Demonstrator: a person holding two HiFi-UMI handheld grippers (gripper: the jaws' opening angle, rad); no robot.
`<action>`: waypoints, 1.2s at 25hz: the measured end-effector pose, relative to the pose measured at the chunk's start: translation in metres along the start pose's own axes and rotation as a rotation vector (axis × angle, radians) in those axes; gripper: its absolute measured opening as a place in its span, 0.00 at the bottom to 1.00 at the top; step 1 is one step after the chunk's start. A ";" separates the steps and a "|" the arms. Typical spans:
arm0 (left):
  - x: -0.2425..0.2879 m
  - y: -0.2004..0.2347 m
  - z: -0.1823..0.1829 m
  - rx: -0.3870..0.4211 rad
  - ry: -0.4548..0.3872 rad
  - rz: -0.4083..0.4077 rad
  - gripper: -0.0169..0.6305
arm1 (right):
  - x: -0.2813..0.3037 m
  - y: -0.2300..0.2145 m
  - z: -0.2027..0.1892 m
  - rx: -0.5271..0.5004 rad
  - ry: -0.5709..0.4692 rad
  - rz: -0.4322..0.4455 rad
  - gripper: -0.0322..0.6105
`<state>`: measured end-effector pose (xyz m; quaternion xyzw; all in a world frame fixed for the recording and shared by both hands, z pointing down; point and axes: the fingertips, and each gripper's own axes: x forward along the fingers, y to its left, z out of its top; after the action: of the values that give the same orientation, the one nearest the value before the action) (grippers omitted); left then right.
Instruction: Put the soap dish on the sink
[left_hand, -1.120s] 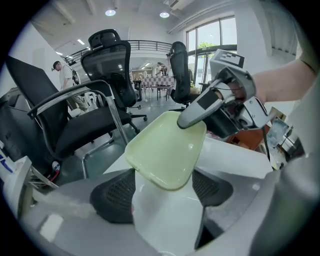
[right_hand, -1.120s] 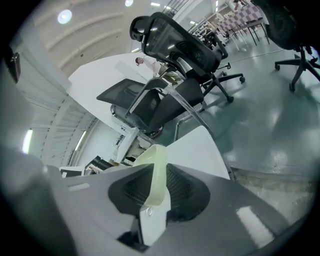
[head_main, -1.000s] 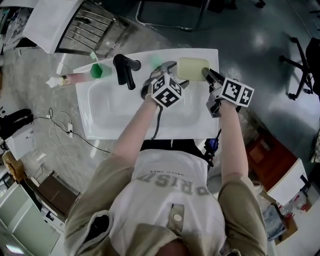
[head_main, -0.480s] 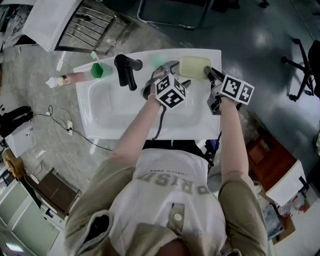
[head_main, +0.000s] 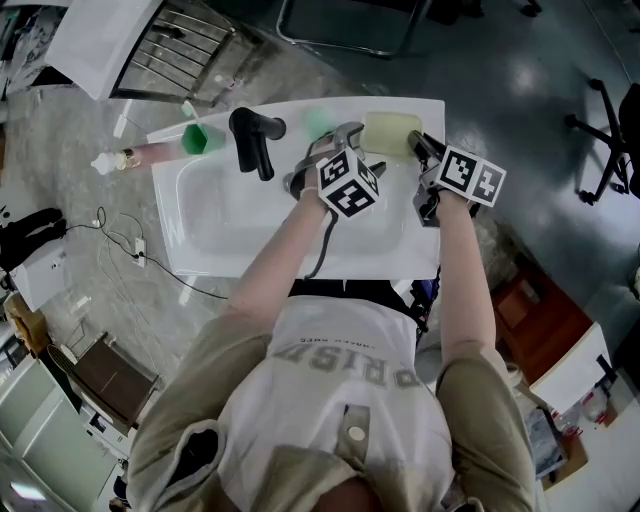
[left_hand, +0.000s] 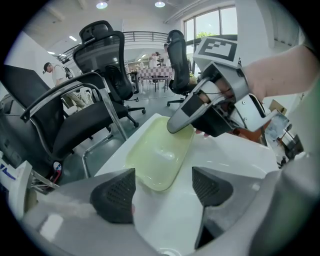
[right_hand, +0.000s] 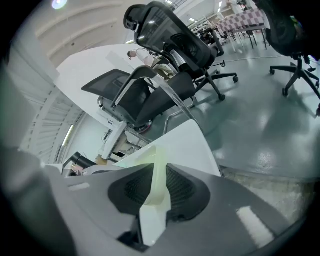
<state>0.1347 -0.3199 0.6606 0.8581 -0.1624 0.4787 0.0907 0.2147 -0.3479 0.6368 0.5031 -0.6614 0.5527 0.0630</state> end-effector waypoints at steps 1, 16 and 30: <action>0.000 0.000 0.000 -0.002 0.003 0.000 0.60 | 0.001 0.000 0.001 -0.008 0.001 -0.008 0.16; 0.005 0.002 0.005 -0.026 0.001 0.017 0.60 | 0.002 -0.020 0.001 -0.365 0.098 -0.268 0.15; 0.004 0.003 0.007 -0.037 -0.009 0.017 0.60 | 0.004 -0.021 -0.001 -0.548 0.180 -0.360 0.16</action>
<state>0.1411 -0.3255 0.6605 0.8571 -0.1788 0.4723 0.1016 0.2279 -0.3472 0.6536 0.5253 -0.6779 0.3765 0.3504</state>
